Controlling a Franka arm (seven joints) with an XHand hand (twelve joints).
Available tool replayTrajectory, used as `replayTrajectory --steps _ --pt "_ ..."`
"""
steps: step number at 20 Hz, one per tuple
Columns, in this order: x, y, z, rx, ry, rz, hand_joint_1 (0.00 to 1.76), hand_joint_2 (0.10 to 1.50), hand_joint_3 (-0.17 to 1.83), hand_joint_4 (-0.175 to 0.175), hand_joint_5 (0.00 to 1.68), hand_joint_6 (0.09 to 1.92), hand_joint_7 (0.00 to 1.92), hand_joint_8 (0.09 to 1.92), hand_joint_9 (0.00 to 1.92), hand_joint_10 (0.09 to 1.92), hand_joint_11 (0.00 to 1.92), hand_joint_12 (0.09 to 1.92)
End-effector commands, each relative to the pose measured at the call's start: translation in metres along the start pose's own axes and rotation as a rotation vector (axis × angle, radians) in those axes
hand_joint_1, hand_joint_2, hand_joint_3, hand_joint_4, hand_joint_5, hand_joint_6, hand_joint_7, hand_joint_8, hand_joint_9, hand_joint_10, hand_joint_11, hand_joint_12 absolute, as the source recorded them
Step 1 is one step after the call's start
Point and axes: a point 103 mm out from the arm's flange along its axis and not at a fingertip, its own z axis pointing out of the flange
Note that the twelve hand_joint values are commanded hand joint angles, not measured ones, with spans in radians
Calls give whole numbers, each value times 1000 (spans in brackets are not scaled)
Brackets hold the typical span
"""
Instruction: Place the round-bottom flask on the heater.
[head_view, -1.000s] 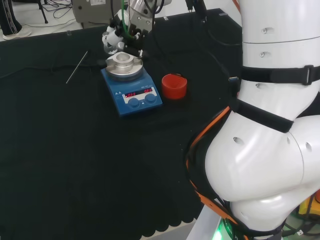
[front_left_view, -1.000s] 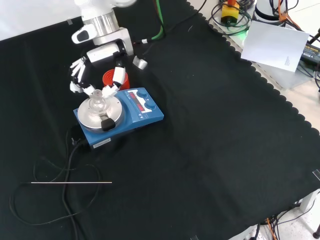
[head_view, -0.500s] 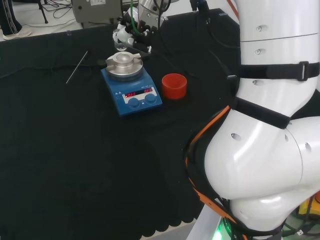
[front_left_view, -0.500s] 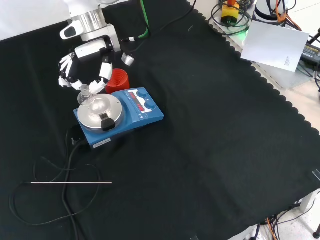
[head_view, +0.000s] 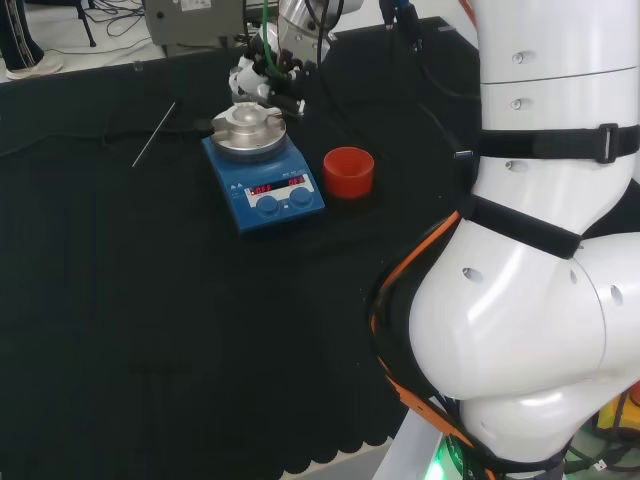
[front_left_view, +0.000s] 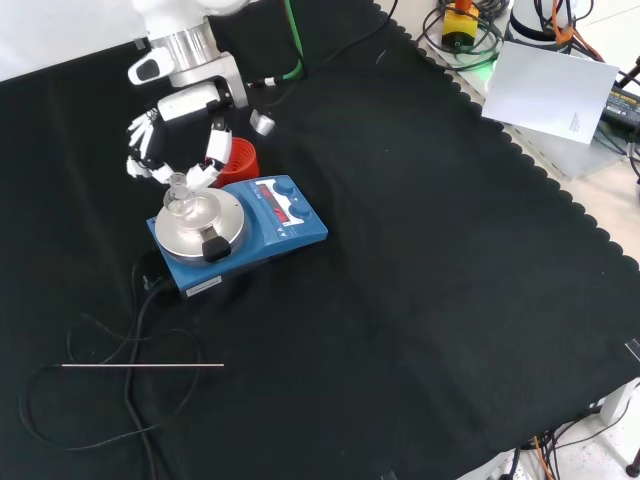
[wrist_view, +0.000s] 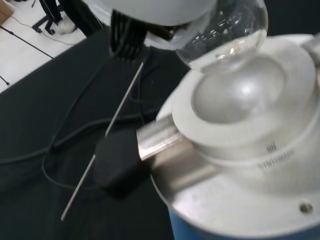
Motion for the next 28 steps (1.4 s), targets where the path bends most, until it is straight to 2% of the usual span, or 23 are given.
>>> replayTrajectory --steps 1,4,12,17,28 --pt "-10 5 -8 -4 0 9 1105 641 908 55 1056 1169 492 647 643 605 193 1330" --pt "0 -7 3 -15 -17 6 1105 641 908 55 1056 1169 492 647 643 604 193 1330" --pt "-19 7 -4 -1 -16 24 1105 640 909 56 1056 1169 493 646 644 603 192 1329" --pt "-9 -5 8 -9 -30 22 1105 640 909 57 1056 1168 493 645 644 603 192 1330" --pt "-23 4 3 13 -35 21 1105 639 910 58 1057 1168 494 644 647 602 189 1329"
